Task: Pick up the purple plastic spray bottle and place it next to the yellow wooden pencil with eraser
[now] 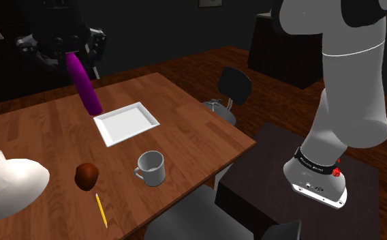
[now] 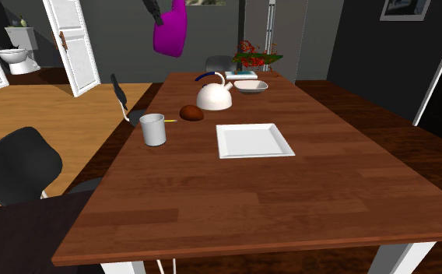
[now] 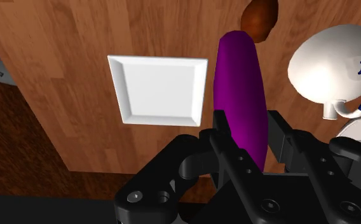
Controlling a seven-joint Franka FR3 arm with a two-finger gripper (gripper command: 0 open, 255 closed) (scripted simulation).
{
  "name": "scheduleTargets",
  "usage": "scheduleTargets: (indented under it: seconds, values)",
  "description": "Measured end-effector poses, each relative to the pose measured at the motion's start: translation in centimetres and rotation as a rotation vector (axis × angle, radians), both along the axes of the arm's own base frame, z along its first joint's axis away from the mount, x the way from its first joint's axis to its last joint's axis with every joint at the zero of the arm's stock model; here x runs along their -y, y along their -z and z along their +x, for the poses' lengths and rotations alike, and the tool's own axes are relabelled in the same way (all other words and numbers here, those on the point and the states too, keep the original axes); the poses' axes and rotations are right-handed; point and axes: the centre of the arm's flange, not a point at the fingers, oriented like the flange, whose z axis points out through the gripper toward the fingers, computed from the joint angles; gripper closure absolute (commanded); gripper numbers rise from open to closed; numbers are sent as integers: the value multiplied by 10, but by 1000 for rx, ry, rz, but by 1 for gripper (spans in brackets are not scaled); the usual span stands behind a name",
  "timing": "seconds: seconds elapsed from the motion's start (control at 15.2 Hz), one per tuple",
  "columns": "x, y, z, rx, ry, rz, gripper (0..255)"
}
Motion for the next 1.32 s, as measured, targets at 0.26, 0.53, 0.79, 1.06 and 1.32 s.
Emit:
scheduleTargets:
  seconds: [0.26, 0.53, 0.79, 1.06, 1.32]
  values:
    - [-37, 5, -5, 0, 0, -1, 255]
    - [-41, 23, -5, 0, 2, -2, 255]
    - [-41, 45, -5, 0, 2, -2, 255]
    - [-42, 65, -5, 0, 2, -2, 255]
    - [-43, 87, -6, 0, 2, -2, 255]
